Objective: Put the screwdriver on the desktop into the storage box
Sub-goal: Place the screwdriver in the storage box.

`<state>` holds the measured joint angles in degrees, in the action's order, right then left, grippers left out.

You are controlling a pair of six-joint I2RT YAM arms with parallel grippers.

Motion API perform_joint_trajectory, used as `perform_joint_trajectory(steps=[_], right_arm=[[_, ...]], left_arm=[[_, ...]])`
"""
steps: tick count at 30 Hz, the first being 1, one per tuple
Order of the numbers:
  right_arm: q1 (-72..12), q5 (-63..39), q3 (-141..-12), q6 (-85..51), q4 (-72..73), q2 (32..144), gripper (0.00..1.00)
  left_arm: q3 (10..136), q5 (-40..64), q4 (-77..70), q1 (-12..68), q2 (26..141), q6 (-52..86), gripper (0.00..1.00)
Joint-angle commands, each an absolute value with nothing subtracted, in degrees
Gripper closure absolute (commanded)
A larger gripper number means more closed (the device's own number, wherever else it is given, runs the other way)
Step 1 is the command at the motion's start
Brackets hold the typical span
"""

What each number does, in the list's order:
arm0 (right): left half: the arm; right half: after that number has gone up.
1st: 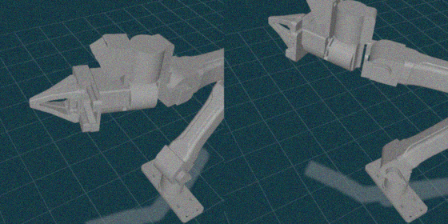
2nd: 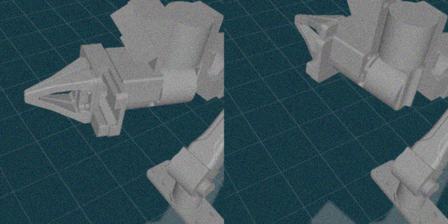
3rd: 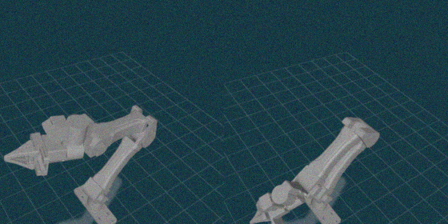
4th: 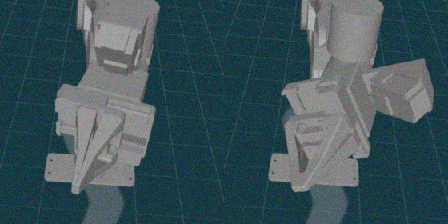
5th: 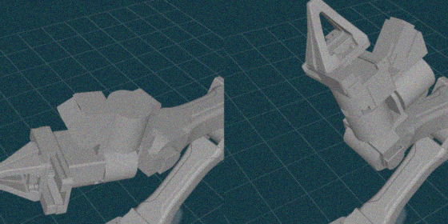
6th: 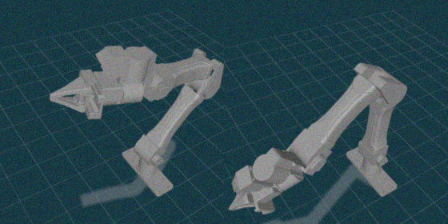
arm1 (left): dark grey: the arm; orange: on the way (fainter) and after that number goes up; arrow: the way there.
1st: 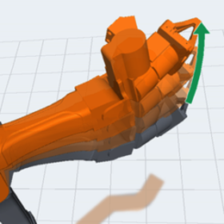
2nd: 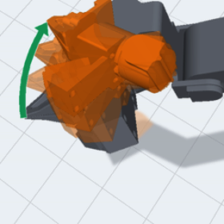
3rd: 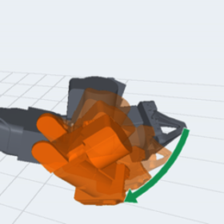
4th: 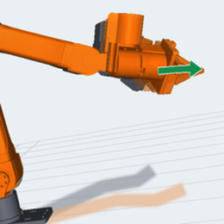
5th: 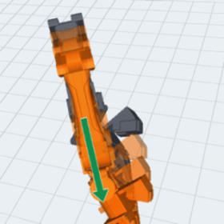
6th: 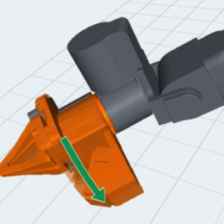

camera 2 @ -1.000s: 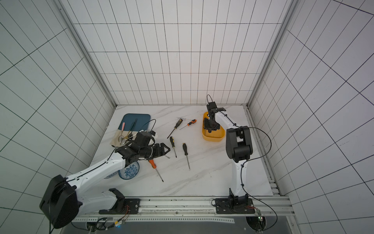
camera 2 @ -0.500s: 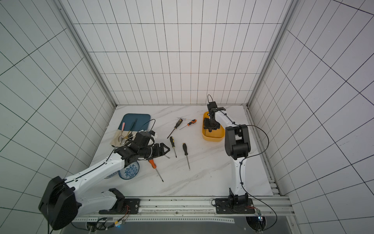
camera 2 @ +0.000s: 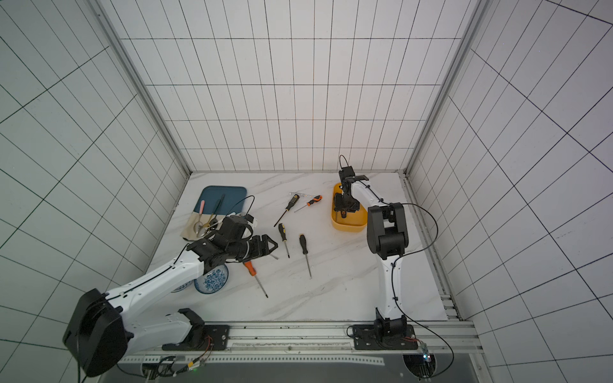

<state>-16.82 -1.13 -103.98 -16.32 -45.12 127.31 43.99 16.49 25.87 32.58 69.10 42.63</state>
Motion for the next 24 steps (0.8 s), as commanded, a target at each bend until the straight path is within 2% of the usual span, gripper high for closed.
perform_joint_trajectory(steps=[1, 12, 24], right_arm=[[-16.44, -1.12, -106.89, -16.31, -46.83, 127.80, 0.58], [-16.44, -0.53, -104.94, -16.65, -47.18, 121.73, 0.58], [-19.46, -0.89, -90.85, -18.25, -45.06, 104.21, 0.57]], left_arm=[[43.95, 15.79, 26.19, 32.78, 68.04, 42.10, 0.17], [44.31, 15.12, 26.79, 32.78, 67.63, 41.86, 0.17], [46.56, 14.59, 27.16, 32.70, 68.28, 41.43, 0.17]])
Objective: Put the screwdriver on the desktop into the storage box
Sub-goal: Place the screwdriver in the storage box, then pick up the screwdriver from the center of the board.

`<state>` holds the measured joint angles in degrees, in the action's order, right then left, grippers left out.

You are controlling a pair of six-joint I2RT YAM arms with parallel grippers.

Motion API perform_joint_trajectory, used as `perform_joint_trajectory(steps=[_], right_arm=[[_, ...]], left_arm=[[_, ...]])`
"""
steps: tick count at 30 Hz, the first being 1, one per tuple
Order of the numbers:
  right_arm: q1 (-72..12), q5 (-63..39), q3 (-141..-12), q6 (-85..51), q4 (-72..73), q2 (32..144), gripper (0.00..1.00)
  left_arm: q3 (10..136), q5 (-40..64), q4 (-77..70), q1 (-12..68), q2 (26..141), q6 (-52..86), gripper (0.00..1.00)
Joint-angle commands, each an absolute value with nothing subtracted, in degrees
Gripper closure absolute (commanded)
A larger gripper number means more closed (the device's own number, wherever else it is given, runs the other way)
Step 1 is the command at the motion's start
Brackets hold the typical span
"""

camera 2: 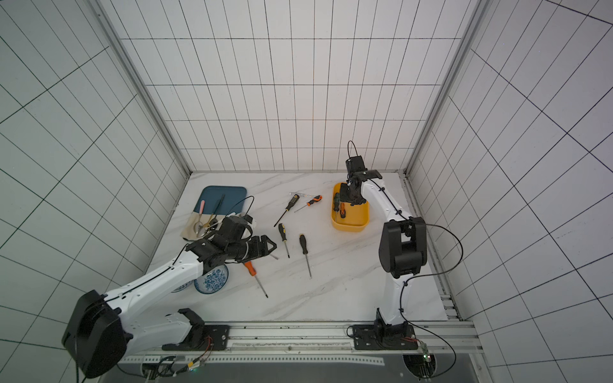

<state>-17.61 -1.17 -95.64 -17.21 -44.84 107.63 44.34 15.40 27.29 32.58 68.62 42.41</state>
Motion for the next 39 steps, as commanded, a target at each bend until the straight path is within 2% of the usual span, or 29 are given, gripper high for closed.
perform_joint_trajectory(steps=[1, 9, 16, 28, 39], right_arm=[[-20.20, -1.09, -89.15, -18.45, -44.45, 102.60, 0.57], [-27.85, -3.70, -75.54, -21.83, -39.14, 91.16, 0.57], [-34.33, -3.99, -68.21, -24.33, -35.83, 87.80, 0.57], [-42.31, -3.43, -67.99, -26.20, -33.39, 94.49, 0.57], [-45.76, -4.35, -72.19, -26.02, -33.00, 103.44, 0.59]], left_arm=[[46.82, 14.44, 27.24, 32.70, 68.38, 41.33, 0.17], [46.15, 12.13, 28.65, 32.70, 67.11, 42.02, 0.18], [41.81, 10.44, 29.79, 32.70, 62.84, 42.98, 0.18], [36.63, 9.24, 30.83, 30.32, 57.14, 45.00, 0.18], [36.17, 10.88, 30.43, 28.90, 56.78, 44.74, 0.18]])
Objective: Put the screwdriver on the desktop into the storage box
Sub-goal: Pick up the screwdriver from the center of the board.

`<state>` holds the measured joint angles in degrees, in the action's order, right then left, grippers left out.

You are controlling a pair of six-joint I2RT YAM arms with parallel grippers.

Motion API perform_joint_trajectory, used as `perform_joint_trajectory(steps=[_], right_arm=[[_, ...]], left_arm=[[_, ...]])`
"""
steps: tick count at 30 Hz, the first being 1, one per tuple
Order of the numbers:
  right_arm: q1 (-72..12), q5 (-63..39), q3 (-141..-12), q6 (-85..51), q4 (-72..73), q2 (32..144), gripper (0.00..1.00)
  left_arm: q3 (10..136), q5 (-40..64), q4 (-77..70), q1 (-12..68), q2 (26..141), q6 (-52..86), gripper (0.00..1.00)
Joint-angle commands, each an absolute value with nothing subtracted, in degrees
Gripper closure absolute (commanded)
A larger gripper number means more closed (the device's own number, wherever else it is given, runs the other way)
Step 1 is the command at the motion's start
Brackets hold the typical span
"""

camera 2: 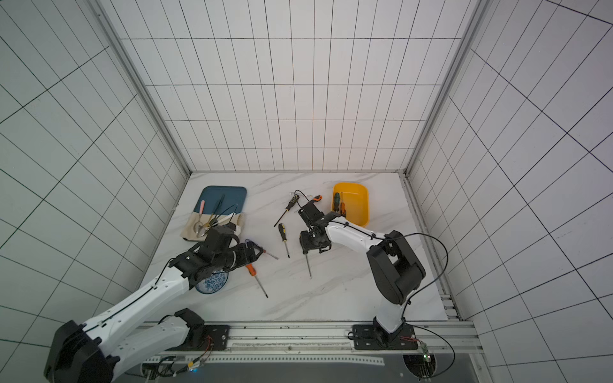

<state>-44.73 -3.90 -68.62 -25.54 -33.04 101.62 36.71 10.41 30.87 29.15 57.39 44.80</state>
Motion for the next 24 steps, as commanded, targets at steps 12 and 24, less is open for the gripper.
perform_joint_trajectory(steps=[12, 24], right_arm=[[-48.07, -2.94, -76.18, -25.31, -35.36, 109.45, 0.64], [-49.39, -0.29, -77.35, -25.05, -37.26, 112.32, 0.68]], left_arm=[[36.24, 11.25, 30.22, 28.74, 56.87, 44.74, 0.18], [36.21, 11.35, 30.15, 28.65, 56.78, 44.64, 0.17]])
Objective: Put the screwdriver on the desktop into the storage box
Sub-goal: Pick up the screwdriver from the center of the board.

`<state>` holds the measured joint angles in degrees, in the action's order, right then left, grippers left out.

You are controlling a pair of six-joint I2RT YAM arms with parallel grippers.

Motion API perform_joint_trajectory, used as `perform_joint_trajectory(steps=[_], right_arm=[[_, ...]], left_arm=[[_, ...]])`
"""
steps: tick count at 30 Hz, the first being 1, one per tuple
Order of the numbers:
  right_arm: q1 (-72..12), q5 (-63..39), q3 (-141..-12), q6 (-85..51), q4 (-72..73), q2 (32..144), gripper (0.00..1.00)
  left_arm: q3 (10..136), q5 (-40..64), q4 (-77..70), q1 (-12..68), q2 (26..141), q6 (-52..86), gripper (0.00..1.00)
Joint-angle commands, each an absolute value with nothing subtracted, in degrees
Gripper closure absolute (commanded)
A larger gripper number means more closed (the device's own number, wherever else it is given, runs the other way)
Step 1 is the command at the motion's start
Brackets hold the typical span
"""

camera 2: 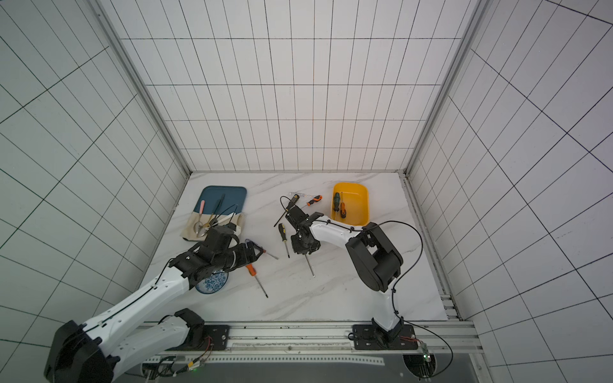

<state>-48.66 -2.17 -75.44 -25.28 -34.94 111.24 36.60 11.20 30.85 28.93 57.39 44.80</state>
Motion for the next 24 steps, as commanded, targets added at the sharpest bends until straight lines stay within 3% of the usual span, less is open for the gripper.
perform_joint_trajectory(steps=[1, 5, 16, 24], right_arm=[[-49.48, -0.13, -77.35, -25.00, -37.46, 112.55, 0.69], [-49.66, 0.53, -76.99, -24.87, -37.53, 112.85, 0.70], [-49.66, 0.97, -76.90, -24.08, -37.45, 112.54, 0.87], [-47.50, 1.26, -77.25, -22.87, -38.25, 106.85, 0.89]], left_arm=[[36.21, 11.34, 30.19, 28.65, 56.62, 44.65, 0.17], [35.99, 11.34, 30.15, 28.65, 56.43, 44.74, 0.17], [35.88, 11.41, 30.14, 28.56, 56.43, 44.73, 0.17], [36.17, 14.01, 28.10, 28.64, 57.33, 44.38, 0.18]])
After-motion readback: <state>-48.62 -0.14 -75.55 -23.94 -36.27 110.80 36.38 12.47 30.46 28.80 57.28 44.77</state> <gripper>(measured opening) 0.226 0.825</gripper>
